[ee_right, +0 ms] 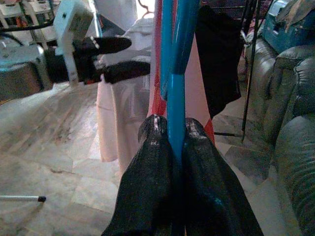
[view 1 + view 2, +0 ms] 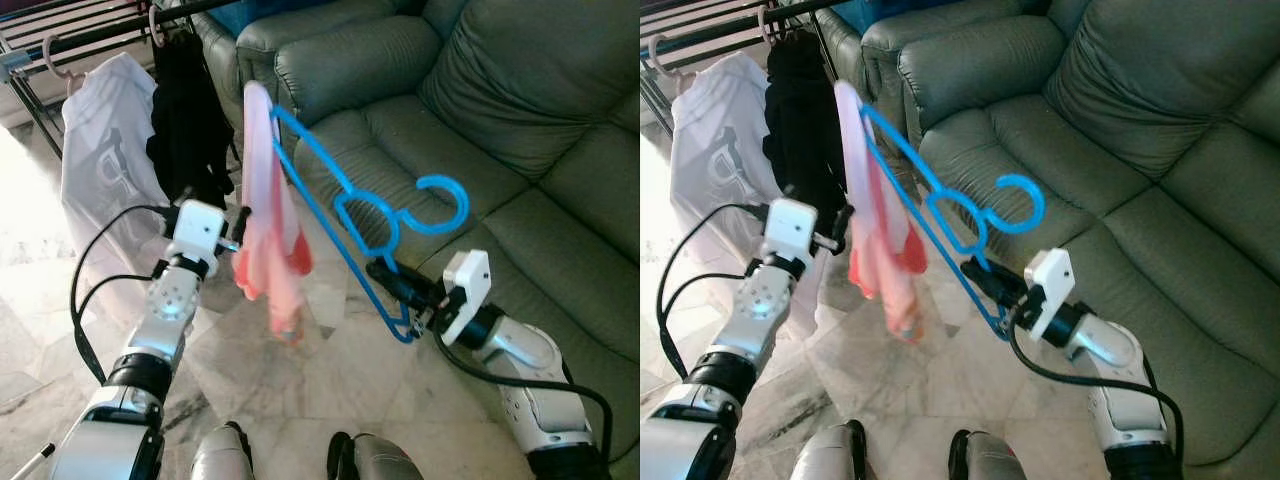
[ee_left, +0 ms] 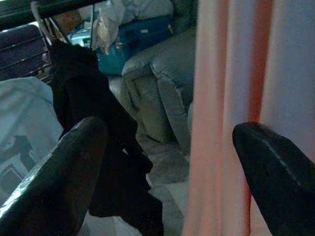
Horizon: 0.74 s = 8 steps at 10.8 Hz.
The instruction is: Hang hanger
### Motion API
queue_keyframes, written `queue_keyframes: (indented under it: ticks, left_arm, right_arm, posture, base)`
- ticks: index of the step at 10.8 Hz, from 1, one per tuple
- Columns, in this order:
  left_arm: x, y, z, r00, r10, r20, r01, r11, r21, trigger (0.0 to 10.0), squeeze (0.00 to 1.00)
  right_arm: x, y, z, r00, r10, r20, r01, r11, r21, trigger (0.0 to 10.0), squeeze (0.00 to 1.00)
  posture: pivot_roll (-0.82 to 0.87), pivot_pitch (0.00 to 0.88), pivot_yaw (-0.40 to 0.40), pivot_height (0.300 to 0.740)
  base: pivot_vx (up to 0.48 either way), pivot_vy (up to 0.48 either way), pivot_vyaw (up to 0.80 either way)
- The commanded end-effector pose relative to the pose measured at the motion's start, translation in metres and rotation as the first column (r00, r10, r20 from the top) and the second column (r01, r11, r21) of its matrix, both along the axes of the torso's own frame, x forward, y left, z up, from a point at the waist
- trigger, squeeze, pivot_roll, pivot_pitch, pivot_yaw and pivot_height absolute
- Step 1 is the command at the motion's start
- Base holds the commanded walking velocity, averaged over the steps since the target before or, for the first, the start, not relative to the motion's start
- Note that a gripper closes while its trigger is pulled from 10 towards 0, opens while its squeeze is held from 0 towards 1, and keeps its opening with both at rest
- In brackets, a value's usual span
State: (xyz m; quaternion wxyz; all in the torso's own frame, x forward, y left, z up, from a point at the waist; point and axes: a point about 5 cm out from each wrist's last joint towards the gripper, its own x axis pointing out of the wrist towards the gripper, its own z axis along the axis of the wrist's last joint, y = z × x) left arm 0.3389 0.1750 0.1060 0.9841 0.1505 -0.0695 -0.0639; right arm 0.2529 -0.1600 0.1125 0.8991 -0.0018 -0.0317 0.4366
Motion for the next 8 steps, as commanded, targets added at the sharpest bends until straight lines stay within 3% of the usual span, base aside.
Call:
queue_keyframes:
  ticks: [1, 3, 5, 7, 8]
  left_arm:
    - [0.004, 0.0, 0.007, 1.0, 0.019, 0.015, -0.018, 0.999, -0.046, 10.0, 1.0]
    - [0.007, -0.002, 0.016, 0.999, 0.022, 0.031, -0.018, 0.991, -0.133, 10.0, 1.0]
    - [0.008, -0.005, 0.02, 0.999, -0.004, 0.034, 0.009, 0.986, -0.169, 10.0, 0.0]
    - [0.003, -0.015, 0.027, 0.989, -0.133, 0.063, 0.145, 0.96, -0.24, 10.0, 0.0]
    - [0.001, -0.016, 0.028, 0.986, -0.155, 0.064, 0.166, 0.957, -0.239, 10.0, 0.0]
  right_arm:
    - [-0.002, -0.002, 0.0, 1.0, 0.012, 0.018, -0.012, 1.0, -0.007, 10.0, 0.0]
    - [-0.004, -0.004, -0.012, 1.0, 0.001, 0.008, -0.001, 0.998, -0.055, 10.0, 0.0]
    - [-0.004, -0.003, -0.016, 1.0, 0.003, 0.006, -0.003, 0.998, -0.068, 10.0, 0.0]
    - [-0.001, -0.001, -0.018, 1.0, 0.006, 0.011, -0.005, 0.997, -0.072, 10.0, 0.0]
    - [-0.001, -0.001, -0.018, 1.0, 0.007, 0.013, -0.006, 0.997, -0.073, 10.0, 0.0]
  posture:
    - [-0.06, 0.165, -0.054, 0.74]
    - [-0.06, 0.165, -0.052, 0.74]
    - [-0.06, 0.164, -0.052, 0.74]
    - [-0.06, 0.165, -0.052, 0.74]
    - [-0.06, 0.163, -0.051, 0.74]
  base:
    - [0.0, 0.0, 0.0]
    - [0.0, 0.0, 0.0]
    - [0.0, 0.0, 0.0]
    - [0.0, 0.0, 0.0]
    - [0.0, 0.0, 0.0]
